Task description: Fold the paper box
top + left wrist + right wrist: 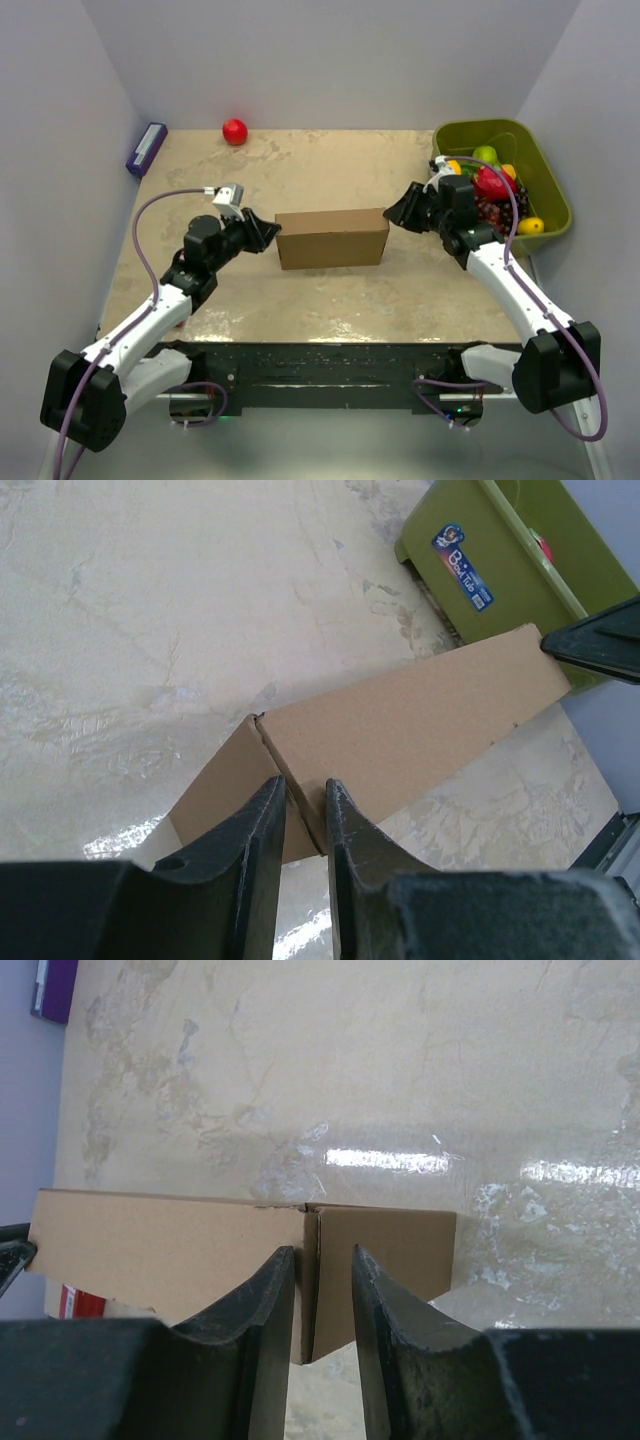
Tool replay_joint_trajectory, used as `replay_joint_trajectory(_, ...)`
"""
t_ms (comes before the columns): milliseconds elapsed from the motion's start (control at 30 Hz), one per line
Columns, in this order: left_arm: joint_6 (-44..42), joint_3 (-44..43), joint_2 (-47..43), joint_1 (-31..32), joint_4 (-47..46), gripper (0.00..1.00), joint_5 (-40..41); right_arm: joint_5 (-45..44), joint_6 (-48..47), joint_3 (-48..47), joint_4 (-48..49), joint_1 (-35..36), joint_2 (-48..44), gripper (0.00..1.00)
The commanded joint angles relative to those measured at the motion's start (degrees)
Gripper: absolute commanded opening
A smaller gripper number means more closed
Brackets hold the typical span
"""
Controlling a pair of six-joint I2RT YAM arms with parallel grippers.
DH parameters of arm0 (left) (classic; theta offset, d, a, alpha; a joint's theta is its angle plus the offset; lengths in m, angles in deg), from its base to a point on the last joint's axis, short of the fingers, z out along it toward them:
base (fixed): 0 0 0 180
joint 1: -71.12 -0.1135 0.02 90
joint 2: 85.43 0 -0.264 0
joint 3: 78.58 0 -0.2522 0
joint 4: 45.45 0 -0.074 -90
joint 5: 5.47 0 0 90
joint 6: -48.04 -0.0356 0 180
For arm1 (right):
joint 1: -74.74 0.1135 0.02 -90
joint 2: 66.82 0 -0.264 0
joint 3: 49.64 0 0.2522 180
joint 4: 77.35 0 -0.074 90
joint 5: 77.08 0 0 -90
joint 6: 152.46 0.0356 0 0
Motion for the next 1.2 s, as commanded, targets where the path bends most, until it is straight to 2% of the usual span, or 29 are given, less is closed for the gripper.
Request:
replay_joint_trajectory(0, -1.07, 5.76, 3.13, -0.13, 12.32, 0.25, -3.75, 3.46, -2.27, 6.04, -7.74, -0.55, 2.27, 0.30)
replay_joint_trajectory(167, 2.79, 7.43, 5.50, -0.05, 0.10, 0.24, -10.35, 10.94, 0.90, 8.59, -1.76, -0.55, 1.04, 0.30)
replay_joint_trajectory(267, 4.03, 6.99, 8.13, -0.05, -5.01, 0.24, -13.34, 11.57, 0.64, 8.33, -2.54, -0.55, 0.25, 0.36)
replay_joint_trajectory(400, 4.12, 5.50, 9.98, 0.04, -6.42, 0.24, -14.40, 9.73, -0.24, 8.15, -4.39, -0.55, -1.06, 0.52)
replay_joint_trajectory(467, 3.95, 5.32, 10.25, 0.04, -7.03, 0.24, -14.31, 9.20, -0.33, 8.41, -4.39, -0.46, -0.98, 0.54)
replay_joint_trajectory(667, 2.63, 4.71, 13.93, 0.13, -14.39, 0.24, -15.63, 9.55, 0.90, 9.12, 2.37, -0.11, 0.16, 0.47)
replay_joint_trajectory(867, -1.06, 1.37, 18.07, 0.13, -21.17, 0.23, -14.58, 8.58, 1.52, 7.63, 11.95, 1.56, 1.65, 0.46)
replay_joint_trajectory(1033, -3.52, -1.45, 18.95, 0.22, -21.63, 0.23, -13.35, 7.79, 0.55, 5.07, 16.26, 3.57, 2.97, 0.45)
replay_joint_trajectory(1167, -4.40, 0.57, 17.37, 1.01, -19.88, 0.23, -10.29, 4.90, -1.72, 5.16, 15.56, 6.39, 1.57, 0.47)
